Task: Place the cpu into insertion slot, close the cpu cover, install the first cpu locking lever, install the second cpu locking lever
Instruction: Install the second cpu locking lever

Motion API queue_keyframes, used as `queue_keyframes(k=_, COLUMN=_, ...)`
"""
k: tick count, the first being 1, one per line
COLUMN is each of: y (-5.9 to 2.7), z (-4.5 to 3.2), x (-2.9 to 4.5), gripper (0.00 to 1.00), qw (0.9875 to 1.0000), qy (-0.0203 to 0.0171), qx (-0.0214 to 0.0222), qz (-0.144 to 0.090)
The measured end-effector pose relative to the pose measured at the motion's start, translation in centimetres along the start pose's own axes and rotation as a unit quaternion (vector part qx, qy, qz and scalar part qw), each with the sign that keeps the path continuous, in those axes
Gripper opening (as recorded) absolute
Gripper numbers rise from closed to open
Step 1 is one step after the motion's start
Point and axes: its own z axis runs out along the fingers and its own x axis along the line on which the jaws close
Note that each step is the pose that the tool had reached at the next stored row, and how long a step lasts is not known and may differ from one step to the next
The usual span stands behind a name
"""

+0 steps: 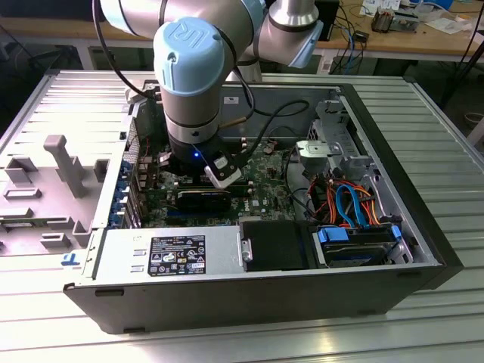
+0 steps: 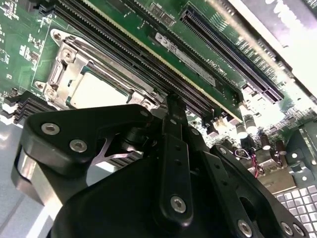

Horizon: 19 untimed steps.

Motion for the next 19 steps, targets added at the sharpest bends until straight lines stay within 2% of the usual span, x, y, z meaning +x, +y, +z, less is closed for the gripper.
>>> queue_keyframes(k=9, y=0.26, z=0.36, x=-0.08, gripper=0.11, qw=0.9999, qy=0.0035, qx=-0.0007, qz=-0.013)
queue_keyframes(k=17, y=0.17, z=0.43, x=-0.41, gripper=0.11, qw=0.9999, qy=0.0036, qx=-0.0008, qz=-0.014)
queue_keyframes(k=19, y=0.19, z=0.15, x=-0.41, gripper=0.11, qw=0.9999, qy=0.003, qx=-0.0009, qz=-0.014)
